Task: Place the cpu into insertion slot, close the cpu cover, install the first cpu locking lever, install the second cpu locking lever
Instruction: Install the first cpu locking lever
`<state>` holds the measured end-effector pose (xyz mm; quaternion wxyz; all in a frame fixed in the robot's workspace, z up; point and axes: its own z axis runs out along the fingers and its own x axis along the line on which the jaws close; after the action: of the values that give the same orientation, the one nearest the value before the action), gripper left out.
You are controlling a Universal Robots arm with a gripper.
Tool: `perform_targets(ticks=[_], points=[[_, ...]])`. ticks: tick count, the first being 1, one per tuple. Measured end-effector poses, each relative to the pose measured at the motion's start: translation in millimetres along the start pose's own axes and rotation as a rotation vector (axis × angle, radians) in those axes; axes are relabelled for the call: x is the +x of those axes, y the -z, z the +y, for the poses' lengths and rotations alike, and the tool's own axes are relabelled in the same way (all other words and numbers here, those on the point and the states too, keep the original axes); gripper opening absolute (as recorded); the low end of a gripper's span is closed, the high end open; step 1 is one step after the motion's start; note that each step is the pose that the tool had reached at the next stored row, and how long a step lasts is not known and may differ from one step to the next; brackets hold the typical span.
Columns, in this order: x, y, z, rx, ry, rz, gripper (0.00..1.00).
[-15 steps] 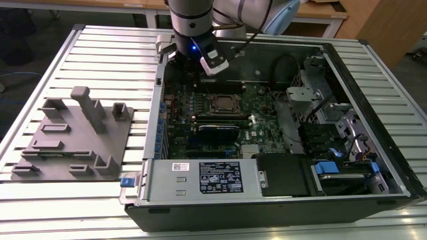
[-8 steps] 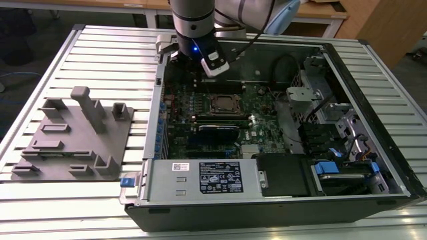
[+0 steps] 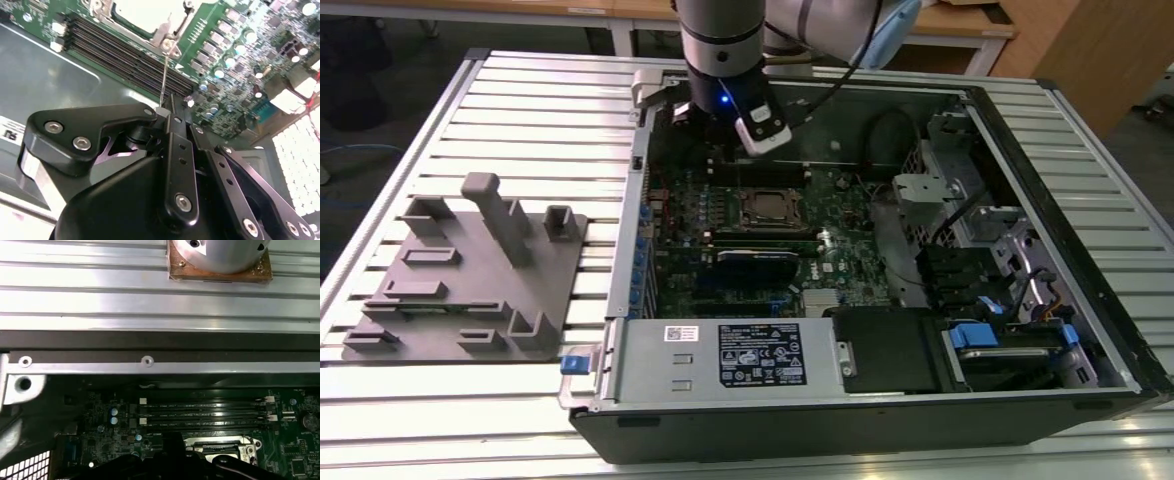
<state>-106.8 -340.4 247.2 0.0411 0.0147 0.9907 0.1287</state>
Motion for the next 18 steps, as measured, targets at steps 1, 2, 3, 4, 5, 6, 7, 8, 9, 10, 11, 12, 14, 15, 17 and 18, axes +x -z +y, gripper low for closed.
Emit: perform_targets(ticks=[1, 2, 3, 4, 5, 6, 7, 8, 9, 10, 11, 12, 14, 15, 17, 18], points=[[-1.9, -0.4, 0.0, 0.0001, -0.001, -0.0004, 0.10], [-3.9, -0.7, 0.0, 0.0002, -0.003, -0.0008, 0.10], [-6.0, -1.1, 0.0, 0.0003, -0.004, -0.0012, 0.10], [-8.3, -1.5, 0.0, 0.0004, -0.006, -0.0016, 0.10], [-10.6, -1.9, 0.0, 0.0005, -0.007, -0.0019, 0.10], [-13.0, -2.2, 0.0, 0.0006, -0.008, -0.0022, 0.10], [-15.5, -2.5, 0.0, 0.0007, -0.009, -0.0025, 0.10], [-17.9, -2.9, 0.0, 0.0007, -0.010, -0.0028, 0.10], [-20.3, -3.2, 0.0, 0.0009, -0.011, -0.0030, 0.10], [-22.3, -3.4, 0.0, 0.0010, -0.012, -0.0033, 0.10], [-22.4, -3.4, 0.0, 0.0009, -0.012, -0.0032, 0.10], [-22.4, -3.4, 0.0, 0.0010, -0.012, -0.0032, 0.10], [-22.5, -3.4, 0.0, 0.0009, -0.012, -0.0033, 0.10], [-22.6, -3.9, 0.0, 0.0008, -0.012, -0.0034, 0.10], [-22.4, -6.4, -0.7, 0.0042, -0.012, -0.0033, 0.10], [-22.3, -8.0, -1.2, 0.0059, -0.012, -0.0033, 0.10]])
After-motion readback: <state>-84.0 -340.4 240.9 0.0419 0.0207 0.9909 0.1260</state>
